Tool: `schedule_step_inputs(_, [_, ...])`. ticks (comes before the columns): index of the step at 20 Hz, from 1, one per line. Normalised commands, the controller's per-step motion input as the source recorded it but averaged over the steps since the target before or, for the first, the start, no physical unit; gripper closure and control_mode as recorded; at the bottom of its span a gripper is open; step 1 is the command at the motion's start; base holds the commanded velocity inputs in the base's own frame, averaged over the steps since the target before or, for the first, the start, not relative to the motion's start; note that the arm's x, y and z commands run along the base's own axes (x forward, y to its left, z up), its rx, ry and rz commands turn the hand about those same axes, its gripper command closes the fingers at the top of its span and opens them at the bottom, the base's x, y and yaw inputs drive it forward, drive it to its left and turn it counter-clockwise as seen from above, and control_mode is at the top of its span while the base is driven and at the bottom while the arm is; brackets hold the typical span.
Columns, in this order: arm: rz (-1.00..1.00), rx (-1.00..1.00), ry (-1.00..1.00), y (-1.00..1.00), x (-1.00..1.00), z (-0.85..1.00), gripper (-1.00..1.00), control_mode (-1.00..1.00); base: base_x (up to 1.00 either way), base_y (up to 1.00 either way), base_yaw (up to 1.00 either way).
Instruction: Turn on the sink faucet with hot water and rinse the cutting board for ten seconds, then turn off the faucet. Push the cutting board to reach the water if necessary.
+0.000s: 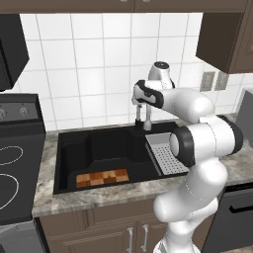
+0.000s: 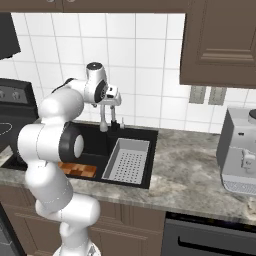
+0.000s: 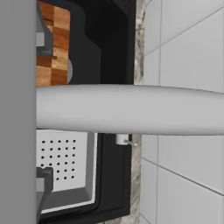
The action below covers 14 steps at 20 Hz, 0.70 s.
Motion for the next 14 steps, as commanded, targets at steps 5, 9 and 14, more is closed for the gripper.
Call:
schedule_step_inputs(5, [0.00, 0.00, 0.00, 0.00, 0.05, -0.05, -1.00, -1.00, 0.00, 0.00, 0.00])
schedule_step_inputs(9, [0.00, 0.00, 0.00, 0.01, 0.02, -0.06, -1.00, -1.00, 0.00, 0.00, 0.00])
schedule_step_inputs(14, [0.00, 0.00, 0.00, 0.11, 0.07, -0.10, -1.00, -1.00, 0.00, 0.00, 0.00])
